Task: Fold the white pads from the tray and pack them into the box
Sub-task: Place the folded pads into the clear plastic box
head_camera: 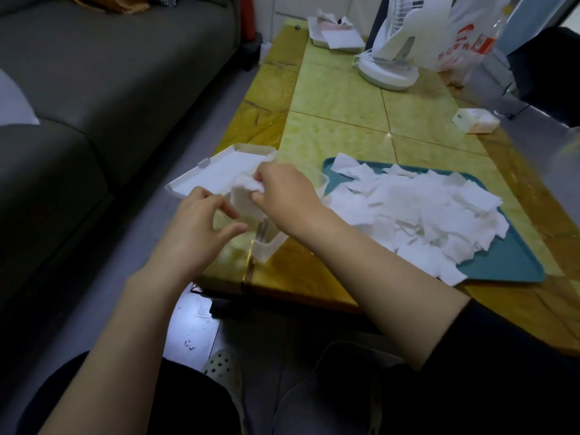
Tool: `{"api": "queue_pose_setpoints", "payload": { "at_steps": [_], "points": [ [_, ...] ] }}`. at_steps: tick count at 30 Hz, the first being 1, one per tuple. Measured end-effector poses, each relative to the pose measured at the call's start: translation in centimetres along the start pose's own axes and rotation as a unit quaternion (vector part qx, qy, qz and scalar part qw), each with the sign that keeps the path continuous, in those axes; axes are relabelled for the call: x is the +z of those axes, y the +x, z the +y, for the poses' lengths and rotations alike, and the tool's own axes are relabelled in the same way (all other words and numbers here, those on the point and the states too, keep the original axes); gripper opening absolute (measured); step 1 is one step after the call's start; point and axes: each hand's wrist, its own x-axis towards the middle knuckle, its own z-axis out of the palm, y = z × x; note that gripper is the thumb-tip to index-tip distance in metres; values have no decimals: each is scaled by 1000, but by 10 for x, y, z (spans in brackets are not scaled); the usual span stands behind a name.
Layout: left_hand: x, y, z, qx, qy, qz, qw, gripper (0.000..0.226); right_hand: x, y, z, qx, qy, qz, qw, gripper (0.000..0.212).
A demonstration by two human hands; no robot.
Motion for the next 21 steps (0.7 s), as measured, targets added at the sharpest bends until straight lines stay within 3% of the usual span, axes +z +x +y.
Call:
{"api": "queue_pose_setpoints", "payload": {
  "at_steps": [3, 6, 9, 15, 21],
  "points": [
    [0, 3, -3, 7, -8, 2, 1000, 20, 12, 6, -13, -49, -61, -53, 996, 10],
    [0, 4, -5, 8, -19, 5, 1000, 17, 17, 10, -19, -59, -23, -118, 991, 34],
    [2, 6, -7, 17, -29, 14, 999, 21, 8, 10, -15, -67, 19, -201, 977, 36],
    [3, 7, -11, 16, -31, 23, 999, 41, 7, 3, -10, -49, 121, -199, 971, 18],
    [-3, 3, -8, 29, 4, 25, 999, 43, 1, 2, -17, -44, 114, -234, 965, 11]
  ]
}}
